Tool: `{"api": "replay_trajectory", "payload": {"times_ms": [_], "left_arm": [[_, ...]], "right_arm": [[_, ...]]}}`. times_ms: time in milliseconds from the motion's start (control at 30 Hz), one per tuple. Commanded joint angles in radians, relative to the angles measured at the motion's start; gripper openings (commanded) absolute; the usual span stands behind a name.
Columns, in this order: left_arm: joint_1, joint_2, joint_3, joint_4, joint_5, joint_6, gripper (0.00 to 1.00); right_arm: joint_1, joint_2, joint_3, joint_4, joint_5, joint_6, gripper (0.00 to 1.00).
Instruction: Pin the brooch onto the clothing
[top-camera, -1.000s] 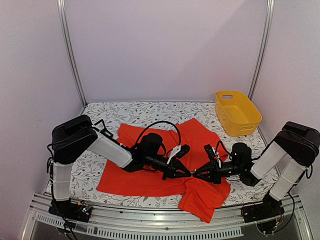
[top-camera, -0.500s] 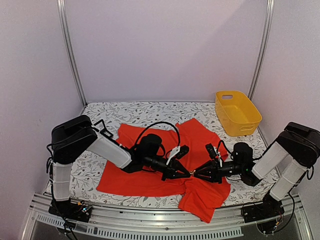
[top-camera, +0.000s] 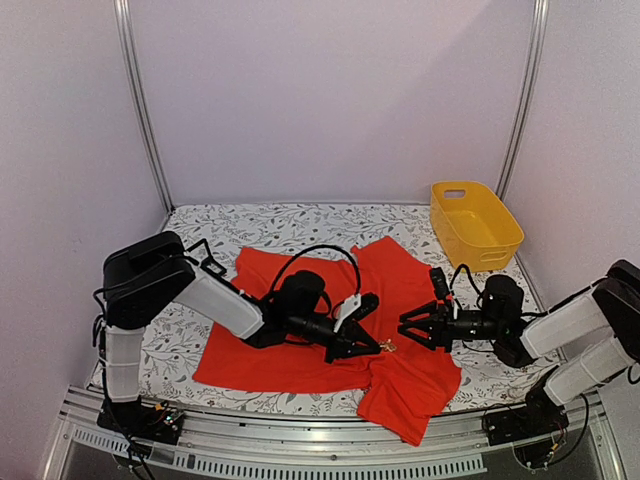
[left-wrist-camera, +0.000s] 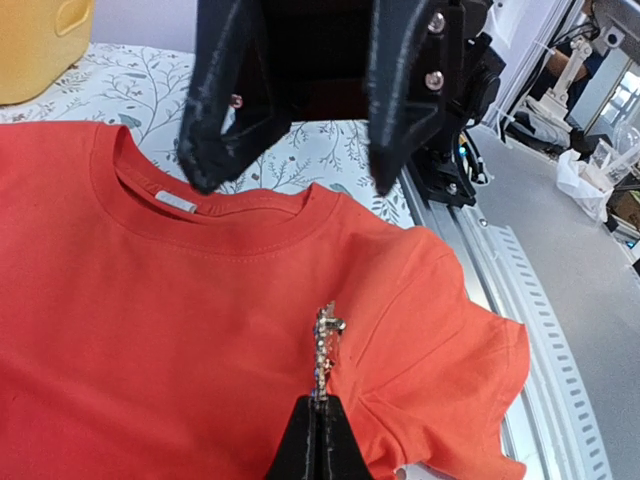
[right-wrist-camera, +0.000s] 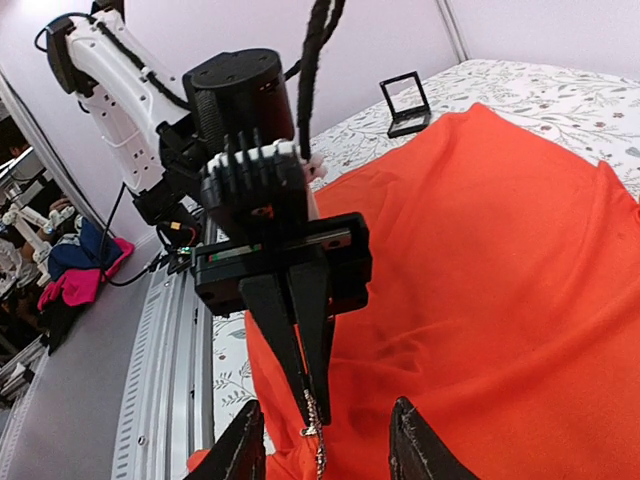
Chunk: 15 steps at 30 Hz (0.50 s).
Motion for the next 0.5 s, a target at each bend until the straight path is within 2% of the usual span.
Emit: {"api": "replay_trajectory", "payload": {"times_ms": [0,100,233,467], "left_arm": [[-0.039,-0.047,-0.012,-0.028,-0.098,0.085,0.0],[-0.071,-0.065,-0.016,-0.048,-0.181,0.167,0.0],[-0.132,-0.072,-0.01,-0.121,-0.365,0.326,0.0],[-0.233,-0.061,-0.051,-0.115,-0.682,0.539,0.0]], "right_arm": [[-0.008,-0.081,0.102,-0.366,0.263,-0.02,0.42],[-0.008,-0.094,0.222,-0.668,0.45,-0.03,0.42],[-0.008,-0.061,0.312,-0.892,0.634,0.017,0.42],[-0.013,0.063,0.42,-1.047,0.77,0.078,0.42]]}}
